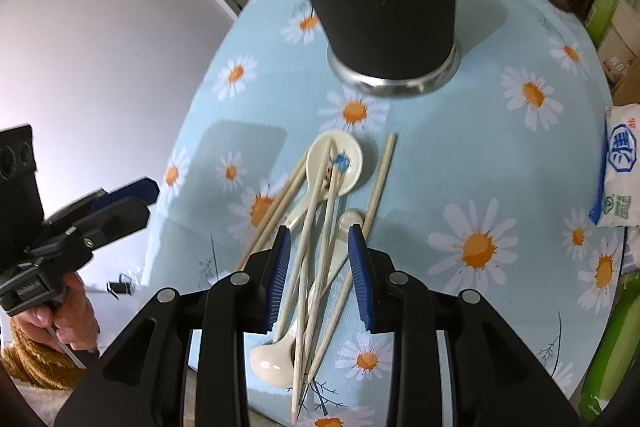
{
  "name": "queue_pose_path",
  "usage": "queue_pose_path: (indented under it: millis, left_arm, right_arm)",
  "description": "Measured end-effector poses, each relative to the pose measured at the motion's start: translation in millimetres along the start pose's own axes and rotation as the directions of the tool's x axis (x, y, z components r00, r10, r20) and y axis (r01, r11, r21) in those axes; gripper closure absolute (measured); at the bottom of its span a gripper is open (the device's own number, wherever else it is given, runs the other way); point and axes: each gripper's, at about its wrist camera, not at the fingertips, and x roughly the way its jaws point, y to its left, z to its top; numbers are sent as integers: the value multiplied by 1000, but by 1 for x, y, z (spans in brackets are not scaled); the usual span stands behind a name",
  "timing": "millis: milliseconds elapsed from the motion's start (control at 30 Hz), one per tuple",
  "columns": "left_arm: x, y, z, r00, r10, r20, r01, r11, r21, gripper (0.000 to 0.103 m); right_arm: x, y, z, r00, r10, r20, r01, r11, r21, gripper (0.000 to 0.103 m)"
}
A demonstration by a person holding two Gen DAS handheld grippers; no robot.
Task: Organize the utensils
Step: 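Move both tools back down to the utensil pile, then close the right tool on a wooden chopstick in the pile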
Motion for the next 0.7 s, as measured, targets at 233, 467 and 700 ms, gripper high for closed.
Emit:
queue_pose_path:
  millis: [233, 467, 700]
  left_arm:
    - [2, 12, -4, 1000, -12, -21, 11, 1000, -11, 76]
    - [2, 20, -8, 999, -24, -34, 23, 999, -24, 76]
    - [5, 19, -8, 998, -33, -55, 33, 999, -15, 76]
  right_arm:
    - [19, 8, -1, 996, -48, -79, 47, 999, -9, 72]
    - [28, 10, 2, 990, -81, -117, 80, 997, -15, 80]
    - [39, 20, 12, 981, -121, -153, 119, 993, -18, 86]
